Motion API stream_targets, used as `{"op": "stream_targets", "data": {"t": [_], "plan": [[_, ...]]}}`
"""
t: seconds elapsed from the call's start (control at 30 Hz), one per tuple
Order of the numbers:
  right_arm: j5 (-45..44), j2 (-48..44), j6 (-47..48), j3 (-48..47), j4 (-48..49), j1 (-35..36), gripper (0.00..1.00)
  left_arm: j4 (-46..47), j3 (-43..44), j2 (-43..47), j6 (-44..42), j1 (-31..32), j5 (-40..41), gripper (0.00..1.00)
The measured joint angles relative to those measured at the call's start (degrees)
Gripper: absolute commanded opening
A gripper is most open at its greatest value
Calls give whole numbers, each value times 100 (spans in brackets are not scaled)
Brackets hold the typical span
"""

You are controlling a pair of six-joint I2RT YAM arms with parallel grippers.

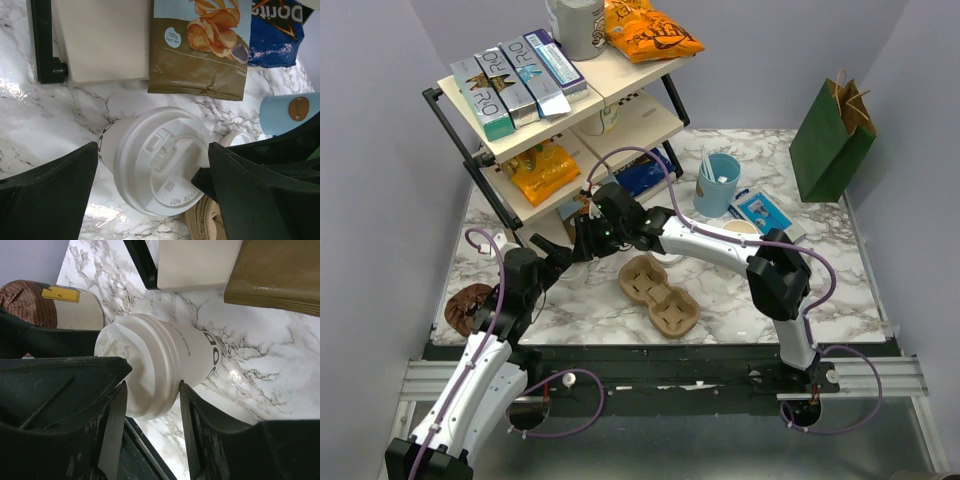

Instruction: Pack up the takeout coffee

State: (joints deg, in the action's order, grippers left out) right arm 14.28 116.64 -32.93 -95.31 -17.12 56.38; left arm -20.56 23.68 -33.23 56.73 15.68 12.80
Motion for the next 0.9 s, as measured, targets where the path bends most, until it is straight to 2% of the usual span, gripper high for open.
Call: {"op": "stream_targets", "data": {"t": [0.4, 0.63, 0.8, 0.9], "plan": [[-459, 74, -52, -11, -166, 17, 54, -15, -4, -76, -79, -63, -85, 95], [-721, 92, -227, -133, -402, 28, 56, -13, -166, -72, -15, -105, -87, 91], [-737, 103, -330, -120, -409, 15, 52, 170, -273, -160, 79, -216, -221, 85], [-658, 98, -367, -33, -321, -35, 49, 337, -284, -293, 122, -304, -376, 77]]}}
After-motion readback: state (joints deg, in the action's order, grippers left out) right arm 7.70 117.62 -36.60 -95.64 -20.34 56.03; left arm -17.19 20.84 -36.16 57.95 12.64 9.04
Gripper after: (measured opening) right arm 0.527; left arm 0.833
